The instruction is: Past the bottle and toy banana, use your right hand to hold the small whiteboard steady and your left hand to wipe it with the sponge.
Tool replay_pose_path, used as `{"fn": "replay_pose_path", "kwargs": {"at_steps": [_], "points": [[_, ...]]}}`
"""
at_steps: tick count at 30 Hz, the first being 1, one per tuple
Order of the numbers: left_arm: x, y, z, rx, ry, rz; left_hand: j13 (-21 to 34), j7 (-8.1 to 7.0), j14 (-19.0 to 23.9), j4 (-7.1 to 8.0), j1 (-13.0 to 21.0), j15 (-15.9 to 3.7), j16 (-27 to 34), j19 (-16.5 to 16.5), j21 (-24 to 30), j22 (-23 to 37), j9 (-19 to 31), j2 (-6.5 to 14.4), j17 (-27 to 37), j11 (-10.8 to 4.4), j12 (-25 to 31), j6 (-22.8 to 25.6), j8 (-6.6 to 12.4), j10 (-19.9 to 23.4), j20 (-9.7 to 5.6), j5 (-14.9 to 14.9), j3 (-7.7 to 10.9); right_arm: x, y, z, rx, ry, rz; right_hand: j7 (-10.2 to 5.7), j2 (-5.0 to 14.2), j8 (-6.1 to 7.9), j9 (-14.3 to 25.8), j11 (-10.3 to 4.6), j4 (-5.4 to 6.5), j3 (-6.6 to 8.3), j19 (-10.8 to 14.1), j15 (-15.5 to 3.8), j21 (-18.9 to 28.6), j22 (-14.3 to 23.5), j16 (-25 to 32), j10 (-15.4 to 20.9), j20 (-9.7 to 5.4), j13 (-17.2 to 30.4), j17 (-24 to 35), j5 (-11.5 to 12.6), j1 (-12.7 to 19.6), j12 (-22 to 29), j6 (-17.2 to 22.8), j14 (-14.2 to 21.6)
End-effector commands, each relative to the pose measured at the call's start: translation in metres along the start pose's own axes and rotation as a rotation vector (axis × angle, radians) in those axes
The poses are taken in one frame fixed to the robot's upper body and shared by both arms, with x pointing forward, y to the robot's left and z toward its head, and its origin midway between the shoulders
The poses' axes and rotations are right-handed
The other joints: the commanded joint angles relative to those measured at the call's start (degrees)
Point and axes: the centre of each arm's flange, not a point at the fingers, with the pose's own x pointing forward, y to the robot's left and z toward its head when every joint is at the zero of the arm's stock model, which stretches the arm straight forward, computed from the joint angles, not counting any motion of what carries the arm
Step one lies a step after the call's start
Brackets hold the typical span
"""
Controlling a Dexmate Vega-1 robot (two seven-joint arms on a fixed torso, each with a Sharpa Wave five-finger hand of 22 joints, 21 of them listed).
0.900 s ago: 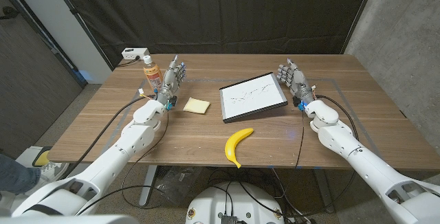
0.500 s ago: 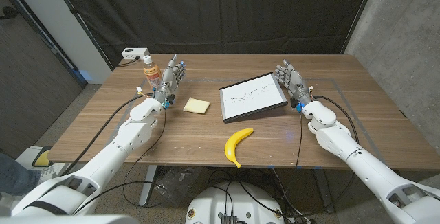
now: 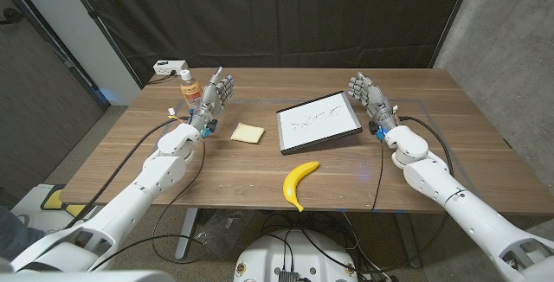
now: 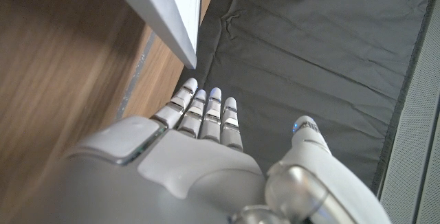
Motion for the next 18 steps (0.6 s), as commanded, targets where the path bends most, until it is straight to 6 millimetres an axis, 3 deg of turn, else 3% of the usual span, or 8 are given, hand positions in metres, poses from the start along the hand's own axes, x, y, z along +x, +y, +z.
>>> {"fn": "replay_pose_path", "kwargs": {"at_steps": [1,7,12,18], "points": [[-0.008,-0.008,0.006,0.001,-0.025,-0.013,0.1,0.42,0.0,-0.40,0.7,0.29,0.4,-0.3,-0.2,0.2,0.1,0.3,0.3,-0.38,0.5,0.7,0.55,0.5,-2.33,0.3,0.18,-0.015,-0.009,0.025,-0.117,-0.014,-0.047,0.55,-0.30,-0.32,0.2,0.48,-0.94,0.18,2.1,0.12,0.0,0.1,0.2,-0.5,-1.01,0.2,0.1,-0.2,1.6,-0.2,-1.4,1.0],[-0.008,-0.009,0.006,0.035,-0.024,-0.027,0.1,0.39,0.6,-0.59,1.2,0.38,0.6,0.0,-0.3,0.2,0.1,0.6,0.3,-0.45,0.6,1.0,0.61,1.0,-2.18,0.3,0.22,-0.021,-0.009,0.032,-0.140,0.019,-0.055,1.68,-0.98,0.64,0.3,1.19,-1.86,0.03,6.1,0.88,0.7,0.0,0.8,1.5,-0.08,0.3,0.1,-0.4,3.2,0.6,0.4,3.9],[-0.005,-0.007,0.005,0.071,-0.074,-0.057,0.1,0.80,2.9,-1.10,2.5,0.22,1.1,2.6,0.0,0.2,0.2,1.1,0.3,-0.51,1.3,3.2,1.23,3.5,-2.02,0.4,0.14,-0.028,-0.006,0.046,-0.237,0.062,-0.075,2.62,-1.72,0.73,0.4,2.01,-2.32,-0.21,10.2,1.39,1.5,0.1,1.2,3.0,0.15,0.3,0.1,-0.5,4.5,1.0,0.8,6.5],[-0.004,-0.008,0.009,0.173,-0.125,-0.034,0.1,0.33,4.8,-1.60,3.7,-0.30,1.3,4.6,0.1,0.2,0.2,1.3,0.3,-0.82,1.7,4.9,1.59,5.2,-2.27,0.4,0.07,-0.031,-0.002,0.056,-0.284,0.136,-0.040,3.72,-3.09,0.80,0.5,2.65,-2.69,-0.67,12.6,1.85,1.9,0.0,1.3,3.8,0.36,0.3,0.1,-0.4,5.2,1.2,1.1,8.0]]}}
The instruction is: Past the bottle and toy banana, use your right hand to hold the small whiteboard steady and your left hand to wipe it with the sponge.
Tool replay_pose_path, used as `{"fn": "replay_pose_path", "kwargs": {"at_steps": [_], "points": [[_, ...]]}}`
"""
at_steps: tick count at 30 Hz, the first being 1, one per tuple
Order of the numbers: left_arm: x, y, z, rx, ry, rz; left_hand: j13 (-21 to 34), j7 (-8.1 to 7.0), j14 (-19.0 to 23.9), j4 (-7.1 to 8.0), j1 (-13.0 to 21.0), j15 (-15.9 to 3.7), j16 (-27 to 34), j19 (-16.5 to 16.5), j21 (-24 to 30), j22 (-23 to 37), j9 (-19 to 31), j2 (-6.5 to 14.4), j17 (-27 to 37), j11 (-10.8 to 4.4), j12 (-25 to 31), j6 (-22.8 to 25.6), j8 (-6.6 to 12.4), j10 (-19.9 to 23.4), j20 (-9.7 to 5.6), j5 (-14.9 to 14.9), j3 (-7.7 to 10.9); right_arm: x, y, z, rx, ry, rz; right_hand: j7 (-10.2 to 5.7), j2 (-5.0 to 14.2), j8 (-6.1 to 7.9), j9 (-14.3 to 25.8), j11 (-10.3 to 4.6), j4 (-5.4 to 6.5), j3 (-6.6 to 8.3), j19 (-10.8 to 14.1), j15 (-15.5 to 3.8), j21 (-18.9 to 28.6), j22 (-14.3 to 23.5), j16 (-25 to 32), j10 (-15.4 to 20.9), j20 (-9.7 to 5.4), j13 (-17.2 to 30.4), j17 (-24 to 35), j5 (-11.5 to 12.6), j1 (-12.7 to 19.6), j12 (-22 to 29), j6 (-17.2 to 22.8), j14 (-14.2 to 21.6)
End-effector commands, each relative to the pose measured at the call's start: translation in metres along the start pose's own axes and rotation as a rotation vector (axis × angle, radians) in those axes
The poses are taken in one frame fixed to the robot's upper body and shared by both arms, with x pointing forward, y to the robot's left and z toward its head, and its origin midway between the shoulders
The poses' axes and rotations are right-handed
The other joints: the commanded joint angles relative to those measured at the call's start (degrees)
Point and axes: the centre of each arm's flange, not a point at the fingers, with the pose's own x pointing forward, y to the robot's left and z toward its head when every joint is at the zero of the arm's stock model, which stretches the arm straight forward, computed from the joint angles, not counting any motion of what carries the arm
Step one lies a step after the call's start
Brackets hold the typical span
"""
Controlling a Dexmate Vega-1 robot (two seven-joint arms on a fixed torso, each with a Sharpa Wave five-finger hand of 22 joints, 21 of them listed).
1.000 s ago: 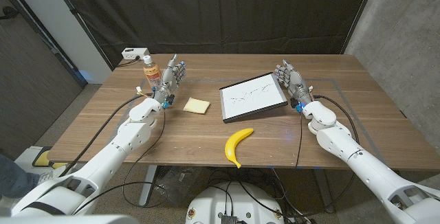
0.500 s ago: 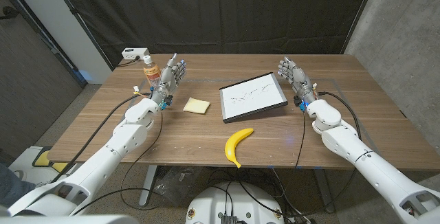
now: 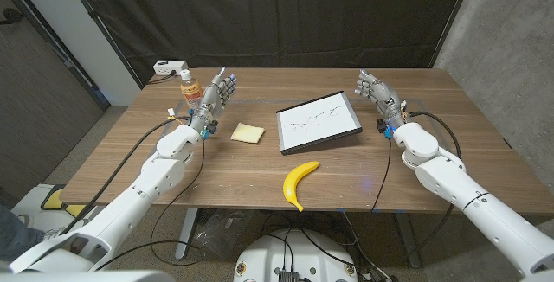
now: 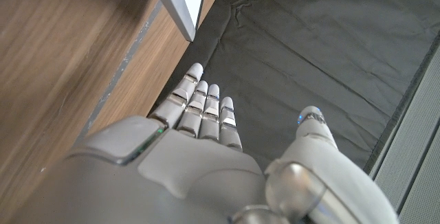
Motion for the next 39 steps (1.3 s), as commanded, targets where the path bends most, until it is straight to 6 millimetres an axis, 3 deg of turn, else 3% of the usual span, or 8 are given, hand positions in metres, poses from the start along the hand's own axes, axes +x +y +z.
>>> {"fn": "replay_pose_path", "kwargs": {"at_steps": [1,5,13,18,22,29,39], "points": [[0.002,-0.003,0.006,0.146,-0.092,-0.008,0.1,-0.15,1.3,-0.79,1.0,-0.39,0.4,1.2,0.1,0.2,0.2,0.0,0.3,-0.24,0.4,1.3,0.48,1.3,-2.29,0.4,0.14,-0.013,0.002,0.030,-0.127,0.084,0.031,1.05,-0.89,0.56,0.1,0.41,-0.35,-0.09,1.4,0.56,0.6,0.2,0.4,0.9,0.30,0.2,0.1,-0.2,0.8,0.5,0.7,1.2],[0.003,-0.004,0.008,0.174,-0.100,-0.012,0.1,-0.24,1.7,-1.02,1.5,-0.49,0.4,1.8,0.2,0.2,0.2,0.1,0.3,-0.59,0.6,1.8,0.57,2.0,-2.12,0.4,0.14,-0.014,0.002,0.035,-0.148,0.115,0.029,1.73,-1.55,0.68,0.2,0.97,-0.53,-0.19,3.8,1.02,1.0,0.2,0.7,1.8,0.41,0.2,0.1,-0.1,2.0,0.7,1.2,3.0],[0.000,-0.006,0.009,0.192,-0.110,-0.018,0.1,-0.40,2.5,-1.39,2.3,-0.56,0.5,2.1,-0.1,0.2,0.2,0.2,0.3,-0.75,0.7,2.8,0.77,2.8,-1.99,0.5,0.15,-0.011,-0.003,0.034,-0.147,0.179,0.056,1.81,-2.05,0.89,0.2,1.22,-0.53,-0.29,5.5,1.51,1.1,0.1,0.5,2.7,1.09,0.2,0.1,-0.1,3.0,0.9,2.0,4.0],[-0.003,-0.006,0.010,0.235,-0.108,-0.008,0.1,-0.45,2.7,-1.52,2.6,-0.67,0.4,2.1,-0.2,0.2,0.2,0.3,0.3,-0.91,0.6,3.2,0.81,2.9,-1.72,0.5,0.16,-0.010,-0.008,0.034,-0.098,0.218,0.066,2.45,-2.41,0.60,0.2,1.95,-0.34,-0.46,8.4,2.19,1.6,0.1,0.6,2.8,0.97,0.2,0.0,-0.1,4.0,0.7,1.7,5.8],[-0.004,-0.004,0.007,0.188,-0.097,-0.021,0.1,-0.59,3.2,-1.71,3.1,-0.78,0.4,3.3,0.0,0.2,0.2,0.4,0.3,-0.98,0.5,3.5,0.75,3.2,-1.49,0.5,0.15,-0.006,-0.013,0.038,-0.115,0.256,0.091,2.86,-2.44,0.62,0.2,2.71,-0.21,-0.48,9.4,2.34,1.7,0.1,0.8,3.5,1.02,0.2,0.1,-0.1,4.4,0.9,1.9,6.9],[-0.004,-0.003,0.007,0.196,-0.103,-0.016,0.2,-0.28,4.2,-1.91,3.7,-0.44,0.5,5.2,0.4,0.3,0.2,0.5,0.3,-0.61,0.7,4.3,0.82,4.2,-1.67,0.5,0.05,0.004,-0.021,0.041,-0.157,0.348,0.134,2.99,-2.89,1.04,0.5,1.76,0.92,-1.46,11.3,1.38,1.7,0.2,1.2,5.9,0.60,0.3,0.3,0.0,2.9,1.6,3.2,9.6],[-0.007,-0.003,0.004,0.186,-0.089,0.001,0.2,-0.46,4.5,-1.98,3.9,-0.21,0.4,5.0,0.1,0.3,0.3,0.6,0.4,-0.45,0.7,4.7,0.79,4.6,-1.37,0.5,-0.02,0.008,-0.030,0.044,-0.187,0.470,0.174,3.52,-3.13,1.40,0.7,1.74,1.02,-1.77,14.4,1.84,2.1,0.2,1.7,8.7,1.10,0.4,0.3,0.2,3.2,2.3,4.6,13.3]]}}
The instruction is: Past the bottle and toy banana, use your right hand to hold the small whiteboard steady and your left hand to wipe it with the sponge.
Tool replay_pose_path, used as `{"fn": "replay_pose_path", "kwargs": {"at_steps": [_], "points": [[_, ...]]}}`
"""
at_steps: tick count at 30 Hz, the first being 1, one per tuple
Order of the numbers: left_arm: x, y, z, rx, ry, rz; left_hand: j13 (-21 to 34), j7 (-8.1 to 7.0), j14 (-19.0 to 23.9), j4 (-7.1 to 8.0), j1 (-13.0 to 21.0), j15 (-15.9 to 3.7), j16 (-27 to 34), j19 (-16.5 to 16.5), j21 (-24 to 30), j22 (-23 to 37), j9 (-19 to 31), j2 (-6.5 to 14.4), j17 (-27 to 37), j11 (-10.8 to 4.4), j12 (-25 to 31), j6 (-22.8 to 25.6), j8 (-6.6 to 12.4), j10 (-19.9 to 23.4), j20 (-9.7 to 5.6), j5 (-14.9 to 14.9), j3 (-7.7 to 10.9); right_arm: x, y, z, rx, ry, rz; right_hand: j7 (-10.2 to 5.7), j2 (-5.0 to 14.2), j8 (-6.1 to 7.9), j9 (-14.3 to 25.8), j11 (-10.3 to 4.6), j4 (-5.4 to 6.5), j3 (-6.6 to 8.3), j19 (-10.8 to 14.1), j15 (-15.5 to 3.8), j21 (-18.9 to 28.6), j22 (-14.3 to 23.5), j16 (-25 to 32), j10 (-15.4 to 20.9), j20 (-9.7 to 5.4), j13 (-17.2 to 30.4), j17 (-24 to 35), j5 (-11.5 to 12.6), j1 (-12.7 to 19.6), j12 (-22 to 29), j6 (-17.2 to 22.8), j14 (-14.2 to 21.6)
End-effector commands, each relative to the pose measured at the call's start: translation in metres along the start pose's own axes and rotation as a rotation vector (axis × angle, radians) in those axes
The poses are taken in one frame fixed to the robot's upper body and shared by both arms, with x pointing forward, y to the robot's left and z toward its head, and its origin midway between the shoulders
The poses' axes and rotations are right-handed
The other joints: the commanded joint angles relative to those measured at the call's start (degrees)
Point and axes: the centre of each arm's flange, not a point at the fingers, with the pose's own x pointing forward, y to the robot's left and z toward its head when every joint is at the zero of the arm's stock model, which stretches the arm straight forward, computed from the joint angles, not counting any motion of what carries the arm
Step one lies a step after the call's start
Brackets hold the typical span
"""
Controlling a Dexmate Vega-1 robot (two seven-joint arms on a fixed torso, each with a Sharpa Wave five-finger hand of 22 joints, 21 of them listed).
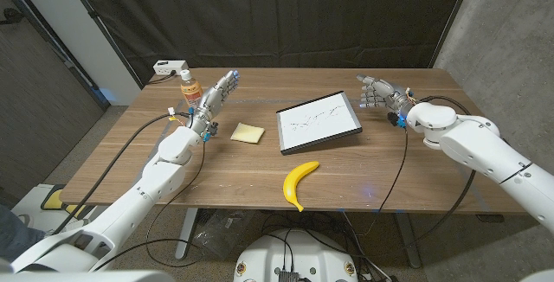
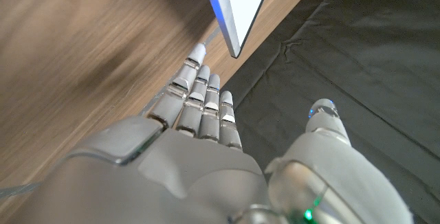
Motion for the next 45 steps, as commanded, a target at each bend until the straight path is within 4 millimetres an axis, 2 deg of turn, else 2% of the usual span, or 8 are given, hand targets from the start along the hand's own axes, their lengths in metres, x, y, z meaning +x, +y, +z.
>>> {"fn": "replay_pose_path", "kwargs": {"at_steps": [1,8,16,21,30,40,45], "points": [[-0.004,0.000,-0.003,-0.009,0.016,0.015,0.2,-0.09,0.6,-0.42,0.5,0.17,0.4,-0.1,0.0,0.3,0.3,-0.1,0.1,0.06,0.3,0.6,0.27,0.7,-1.64,0.3,0.13,0.002,-0.013,0.007,-0.050,0.147,0.057,1.92,0.04,0.32,0.2,0.11,-0.10,-0.17,1.5,-0.17,0.7,0.1,0.5,1.7,0.30,0.1,0.2,0.2,0.1,0.5,0.7,2.4],[-0.003,-0.004,-0.008,-0.018,0.019,0.005,0.2,-0.19,0.7,-0.44,0.7,0.18,0.3,-0.2,-0.2,0.3,0.3,0.1,0.1,0.08,0.2,0.9,0.27,0.9,-1.43,0.2,0.14,0.008,-0.019,0.009,-0.043,0.205,0.129,2.18,-0.18,0.39,0.2,0.32,-0.04,-0.38,2.8,0.20,0.8,0.1,0.7,2.3,0.43,0.2,0.2,0.3,0.1,0.6,1.1,4.0],[-0.007,-0.003,-0.014,-0.064,0.044,0.022,0.2,-0.05,1.2,-0.47,1.0,0.40,0.4,0.2,-0.2,0.3,0.3,0.3,0.1,0.33,0.4,1.7,0.40,1.8,-1.27,0.2,0.12,0.010,-0.021,0.016,-0.038,0.228,0.197,3.06,-0.25,0.29,0.2,1.35,0.05,-0.57,5.3,1.71,1.1,0.1,0.6,2.9,1.22,0.2,0.2,0.4,0.3,0.5,1.5,6.0],[-0.010,-0.003,-0.022,-0.099,0.070,0.021,0.2,-0.01,2.2,-0.43,1.3,0.30,0.6,0.8,-0.2,0.4,0.3,0.8,0.1,0.22,0.6,2.6,0.56,2.7,-0.95,0.1,0.20,0.023,-0.019,0.013,0.035,0.196,0.305,3.50,-0.40,0.18,0.3,2.00,-0.08,-0.62,5.3,2.75,0.8,0.1,0.3,2.6,1.27,0.2,0.2,0.4,0.6,0.3,1.4,6.0],[-0.012,-0.004,-0.020,-0.076,0.076,0.020,0.2,-0.02,2.4,-0.40,1.5,0.41,0.5,0.9,-0.4,0.4,0.3,1.1,0.2,0.33,0.6,3.0,0.56,3.1,-0.42,0.0,0.22,0.036,-0.015,0.004,0.055,0.237,0.323,3.62,-0.25,0.35,0.3,1.98,-0.55,-0.29,6.0,2.25,0.6,0.0,0.2,3.6,0.73,0.2,0.1,0.5,1.9,0.5,2.2,7.1],[-0.013,-0.009,-0.032,-0.066,0.135,0.004,0.3,-0.20,3.3,-0.36,1.9,0.35,0.5,1.4,-0.5,0.4,0.4,1.7,0.2,0.08,0.6,4.2,0.73,3.9,-0.19,-0.1,0.31,0.041,-0.012,0.006,0.030,0.255,0.360,3.68,-0.11,0.19,0.3,1.99,-1.25,0.24,7.1,1.81,0.6,0.0,0.0,3.7,0.46,0.2,0.0,0.6,4.0,0.4,2.1,7.9],[-0.012,-0.009,-0.033,-0.076,0.129,-0.004,0.3,-0.44,3.4,-0.35,2.0,0.32,0.5,1.6,-0.5,0.4,0.4,1.9,0.2,0.01,0.6,4.2,0.67,4.1,0.07,-0.2,0.35,0.045,-0.008,0.005,0.033,0.263,0.383,3.76,0.28,-0.07,0.3,2.20,-2.03,1.37,8.6,0.61,0.3,0.0,-0.7,3.7,-2.15,0.2,0.0,0.5,8.3,0.0,1.9,8.4]]}}
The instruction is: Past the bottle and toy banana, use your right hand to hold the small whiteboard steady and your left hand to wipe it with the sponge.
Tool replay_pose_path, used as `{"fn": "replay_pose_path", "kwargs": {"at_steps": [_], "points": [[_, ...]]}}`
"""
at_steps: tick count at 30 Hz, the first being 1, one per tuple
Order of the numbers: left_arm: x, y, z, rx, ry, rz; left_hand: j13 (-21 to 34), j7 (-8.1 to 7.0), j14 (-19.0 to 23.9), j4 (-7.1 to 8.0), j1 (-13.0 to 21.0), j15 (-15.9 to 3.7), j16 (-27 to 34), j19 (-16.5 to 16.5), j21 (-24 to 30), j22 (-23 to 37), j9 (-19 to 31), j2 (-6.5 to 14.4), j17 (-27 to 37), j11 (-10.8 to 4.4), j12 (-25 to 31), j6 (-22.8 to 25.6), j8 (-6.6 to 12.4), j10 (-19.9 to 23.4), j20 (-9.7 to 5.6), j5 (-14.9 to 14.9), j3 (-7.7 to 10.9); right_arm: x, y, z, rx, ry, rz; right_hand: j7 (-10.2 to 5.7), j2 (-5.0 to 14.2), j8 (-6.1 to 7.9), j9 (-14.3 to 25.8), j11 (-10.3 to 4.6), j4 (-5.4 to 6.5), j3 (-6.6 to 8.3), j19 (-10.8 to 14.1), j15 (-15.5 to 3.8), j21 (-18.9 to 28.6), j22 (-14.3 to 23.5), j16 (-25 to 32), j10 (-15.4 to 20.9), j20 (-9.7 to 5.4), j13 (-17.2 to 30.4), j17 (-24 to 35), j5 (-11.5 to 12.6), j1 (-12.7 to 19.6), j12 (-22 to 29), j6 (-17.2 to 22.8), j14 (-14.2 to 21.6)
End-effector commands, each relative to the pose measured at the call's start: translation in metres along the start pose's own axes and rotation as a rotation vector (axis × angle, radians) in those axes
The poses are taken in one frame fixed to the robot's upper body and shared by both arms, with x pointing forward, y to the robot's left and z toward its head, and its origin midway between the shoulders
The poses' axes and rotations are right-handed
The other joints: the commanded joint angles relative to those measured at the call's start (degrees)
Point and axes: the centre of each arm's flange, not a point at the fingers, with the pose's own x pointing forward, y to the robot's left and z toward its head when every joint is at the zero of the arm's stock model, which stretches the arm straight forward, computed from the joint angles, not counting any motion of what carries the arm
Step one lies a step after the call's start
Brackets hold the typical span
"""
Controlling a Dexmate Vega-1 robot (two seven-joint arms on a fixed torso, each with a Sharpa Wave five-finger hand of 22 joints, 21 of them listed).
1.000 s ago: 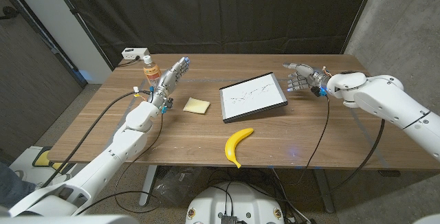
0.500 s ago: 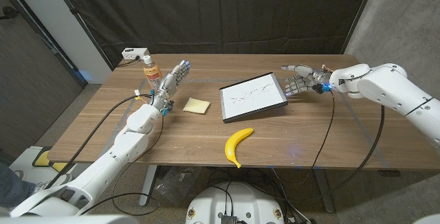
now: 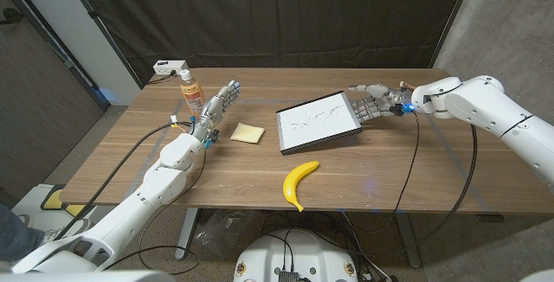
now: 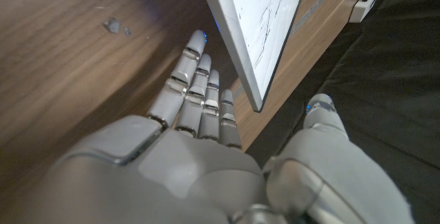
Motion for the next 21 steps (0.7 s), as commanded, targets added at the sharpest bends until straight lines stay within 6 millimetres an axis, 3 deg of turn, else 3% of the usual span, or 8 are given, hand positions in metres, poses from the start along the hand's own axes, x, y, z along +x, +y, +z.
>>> {"fn": "replay_pose_path", "kwargs": {"at_steps": [1,15,19,21], "points": [[0.001,-0.003,-0.007,-0.009,0.022,-0.017,0.3,-0.08,0.5,-0.12,0.3,0.10,0.5,0.4,-0.1,0.1,0.1,0.4,0.2,-0.08,0.3,0.5,0.43,0.6,0.14,-0.2,0.12,0.011,0.004,0.000,-0.004,0.025,0.054,3.59,0.26,-0.10,0.3,0.13,-0.60,0.68,1.5,-1.02,-0.2,0.2,-0.4,0.4,-2.38,0.3,0.0,0.2,3.0,-0.2,0.1,0.8],[0.002,-0.006,-0.008,-0.019,0.028,-0.012,0.3,-0.43,0.9,-0.05,0.5,0.16,0.4,0.4,-0.3,0.1,0.1,0.9,0.2,-0.30,0.2,1.2,0.47,1.0,0.67,-0.4,0.17,0.024,0.001,-0.006,0.015,0.047,0.063,3.58,1.17,-0.31,0.3,-0.70,-0.75,2.21,2.5,-1.77,-0.8,0.3,-0.8,0.7,-3.66,0.3,0.3,-0.1,9.2,-0.5,0.1,1.7],[0.003,-0.006,-0.008,-0.023,0.028,-0.009,0.3,-0.51,0.9,-0.03,0.6,0.15,0.4,0.4,-0.4,0.2,0.1,1.0,0.2,-0.20,0.2,1.4,0.48,1.0,0.75,-0.5,0.17,0.027,0.002,-0.005,0.002,0.053,0.071,3.56,1.29,-0.31,0.3,-2.41,-0.89,2.68,3.6,-3.70,-0.8,0.4,-0.8,1.6,-5.07,0.3,0.3,-0.2,11.9,-0.4,0.3,2.3],[0.003,-0.007,-0.008,-0.026,0.025,-0.009,0.3,-0.50,0.9,-0.02,0.6,0.13,0.3,0.4,-0.4,0.2,0.1,1.0,0.2,-0.27,0.2,1.5,0.47,1.0,0.90,-0.5,0.17,0.027,0.003,-0.004,-0.011,0.054,0.078,3.53,1.04,-0.37,0.3,-2.44,-0.99,2.71,3.5,-4.00,-1.0,0.4,-1.1,1.2,-5.21,0.2,0.3,-0.3,13.2,-0.6,0.3,1.7]]}}
